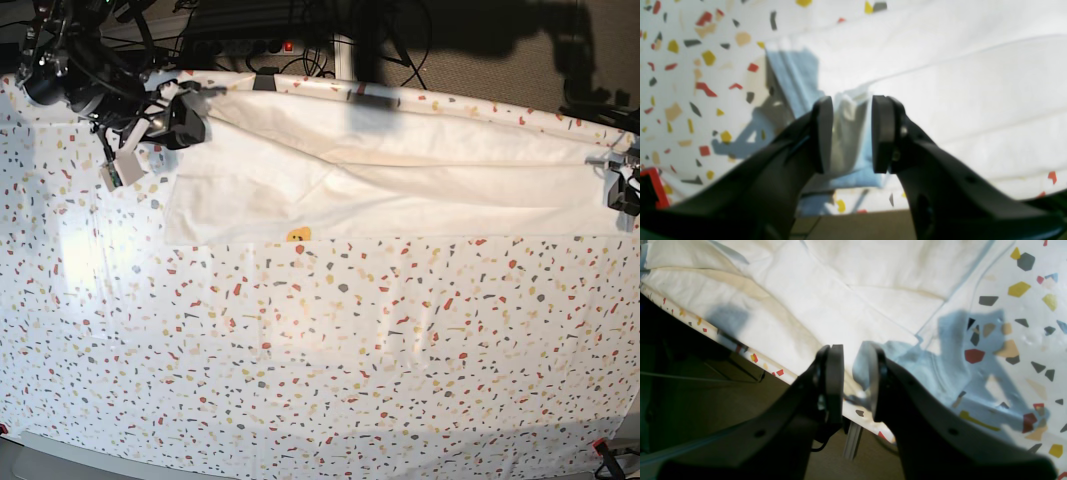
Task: Fold the T-shirt properly
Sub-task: 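Open both grippers and lift them off the folded strip, then move the left gripper to the strip's end and grasp it, then fold the grasped strip end with the left gripper toward the right gripper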
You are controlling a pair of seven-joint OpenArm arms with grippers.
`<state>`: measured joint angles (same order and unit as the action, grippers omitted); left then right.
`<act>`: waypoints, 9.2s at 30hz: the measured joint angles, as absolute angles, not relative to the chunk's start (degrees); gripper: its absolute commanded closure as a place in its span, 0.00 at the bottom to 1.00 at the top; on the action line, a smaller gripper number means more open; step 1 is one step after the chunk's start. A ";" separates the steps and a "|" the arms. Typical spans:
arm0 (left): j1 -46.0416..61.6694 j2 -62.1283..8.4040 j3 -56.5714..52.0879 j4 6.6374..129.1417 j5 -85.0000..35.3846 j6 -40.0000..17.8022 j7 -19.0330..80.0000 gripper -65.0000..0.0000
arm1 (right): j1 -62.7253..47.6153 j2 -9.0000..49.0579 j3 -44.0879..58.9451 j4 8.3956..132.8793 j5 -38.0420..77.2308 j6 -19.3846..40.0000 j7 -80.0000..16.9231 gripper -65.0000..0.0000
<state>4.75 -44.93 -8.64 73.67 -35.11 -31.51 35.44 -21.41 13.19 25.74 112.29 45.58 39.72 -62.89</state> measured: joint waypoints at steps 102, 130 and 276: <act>-15.81 -40.12 -9.10 38.54 -83.61 -39.62 78.15 1.00 | -9.08 13.41 25.76 112.31 61.69 39.75 -64.58 0.44; 2.07 -17.47 -9.02 86.72 -52.66 -33.39 66.11 1.00 | -8.12 13.32 28.84 112.49 57.36 39.72 -63.11 0.44; 6.44 1.93 5.69 95.44 -40.10 -39.44 62.98 0.78 | -1.43 13.32 29.50 112.51 57.17 39.72 -65.47 0.44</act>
<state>6.44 1.93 5.69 95.44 -40.10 -39.44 62.98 -1.43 13.32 29.50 112.51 57.17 39.72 -65.47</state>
